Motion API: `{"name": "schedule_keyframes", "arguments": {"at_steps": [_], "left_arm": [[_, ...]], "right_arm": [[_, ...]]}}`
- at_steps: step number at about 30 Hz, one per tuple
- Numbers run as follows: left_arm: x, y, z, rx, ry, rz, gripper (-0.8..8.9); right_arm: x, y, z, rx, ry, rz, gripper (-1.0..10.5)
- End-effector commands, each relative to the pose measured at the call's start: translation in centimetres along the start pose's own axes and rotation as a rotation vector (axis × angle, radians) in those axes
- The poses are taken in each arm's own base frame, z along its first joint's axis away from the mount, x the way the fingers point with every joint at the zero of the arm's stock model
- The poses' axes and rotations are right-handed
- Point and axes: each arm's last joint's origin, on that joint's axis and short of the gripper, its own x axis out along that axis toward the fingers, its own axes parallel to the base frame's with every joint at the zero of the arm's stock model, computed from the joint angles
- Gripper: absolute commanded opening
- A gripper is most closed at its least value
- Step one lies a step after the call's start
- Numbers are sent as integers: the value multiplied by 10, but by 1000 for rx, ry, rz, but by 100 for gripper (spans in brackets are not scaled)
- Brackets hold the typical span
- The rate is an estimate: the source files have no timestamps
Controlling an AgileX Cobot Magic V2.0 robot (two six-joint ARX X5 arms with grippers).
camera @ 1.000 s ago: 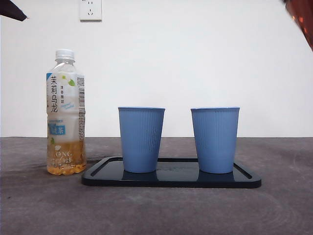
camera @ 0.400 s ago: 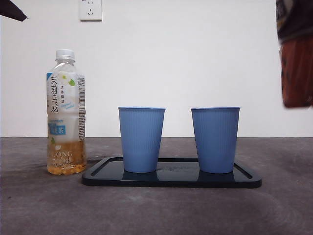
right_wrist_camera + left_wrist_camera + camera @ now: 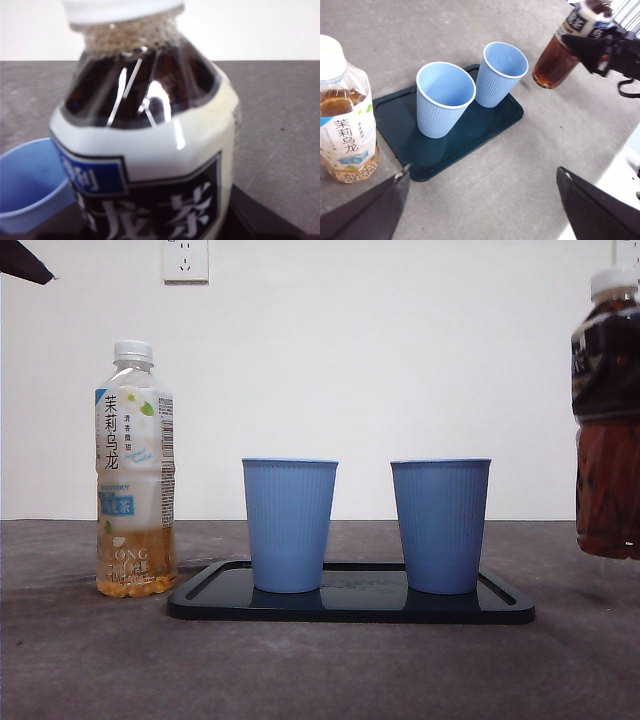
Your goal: Pour the drink into the cup
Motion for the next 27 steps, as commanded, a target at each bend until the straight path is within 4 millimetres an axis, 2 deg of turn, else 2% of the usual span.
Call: {"name": "schedule_keyframes", "arguments": {"at_steps": [1, 15, 27], "left_arm": [[-1, -1, 4, 10, -15, -1, 463], [-1, -1, 4, 17, -19, -1, 463], [0, -1, 4, 27, -20, -1, 463]], "right_arm": [[8, 0, 11, 12, -94, 17, 126], [42, -5, -14, 11, -86, 25, 126], [48, -6, -21, 12, -73, 22, 130]]}}
